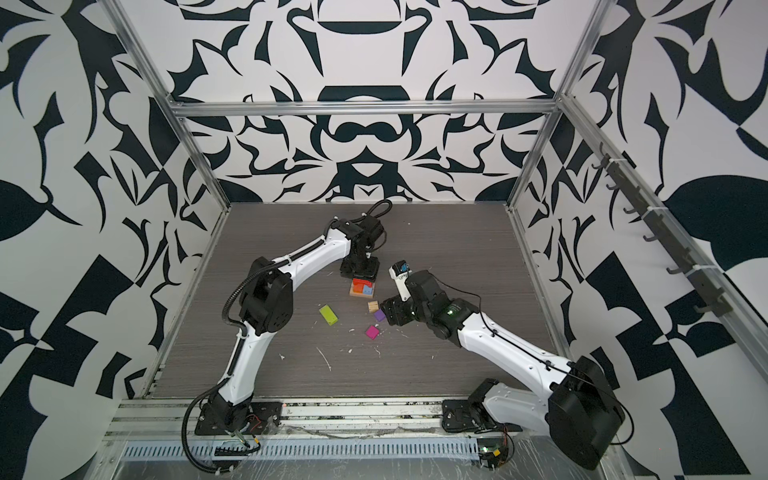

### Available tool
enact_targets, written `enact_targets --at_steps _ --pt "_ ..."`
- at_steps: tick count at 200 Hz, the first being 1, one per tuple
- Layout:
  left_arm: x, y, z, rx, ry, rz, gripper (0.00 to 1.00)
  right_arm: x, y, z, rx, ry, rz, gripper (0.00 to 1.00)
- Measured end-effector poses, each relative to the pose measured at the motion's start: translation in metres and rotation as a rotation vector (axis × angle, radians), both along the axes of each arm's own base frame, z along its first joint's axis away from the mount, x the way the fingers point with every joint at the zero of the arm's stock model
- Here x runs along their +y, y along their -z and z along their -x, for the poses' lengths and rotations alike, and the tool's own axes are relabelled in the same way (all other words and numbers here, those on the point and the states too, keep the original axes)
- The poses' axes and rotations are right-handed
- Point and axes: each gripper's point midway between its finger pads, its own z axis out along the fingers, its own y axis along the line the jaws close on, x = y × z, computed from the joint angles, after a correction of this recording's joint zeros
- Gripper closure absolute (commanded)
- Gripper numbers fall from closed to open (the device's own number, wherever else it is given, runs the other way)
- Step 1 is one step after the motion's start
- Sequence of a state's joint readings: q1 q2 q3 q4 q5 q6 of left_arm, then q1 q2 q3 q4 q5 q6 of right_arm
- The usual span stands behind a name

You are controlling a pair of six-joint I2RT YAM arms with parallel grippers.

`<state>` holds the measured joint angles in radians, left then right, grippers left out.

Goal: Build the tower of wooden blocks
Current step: 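Lower the red arch block onto the orange and light blue blocks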

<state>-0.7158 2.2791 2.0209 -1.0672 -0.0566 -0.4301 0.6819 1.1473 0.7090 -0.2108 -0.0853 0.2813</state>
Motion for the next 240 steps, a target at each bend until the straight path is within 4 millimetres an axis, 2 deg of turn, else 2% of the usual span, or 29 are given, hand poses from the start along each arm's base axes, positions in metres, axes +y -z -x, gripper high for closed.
enact_targets --at_steps 154,240 --pt "0.0001 0.0005 0.0000 0.001 -0.007 -0.001 0.33 0.0004 0.0029 -0.0005 0.006 0.000 0.005 0.22" --pt "0.0017 0.0075 0.0020 0.016 -0.010 -0.017 0.22 0.0007 0.0044 -0.0008 0.009 0.000 0.007 0.22"
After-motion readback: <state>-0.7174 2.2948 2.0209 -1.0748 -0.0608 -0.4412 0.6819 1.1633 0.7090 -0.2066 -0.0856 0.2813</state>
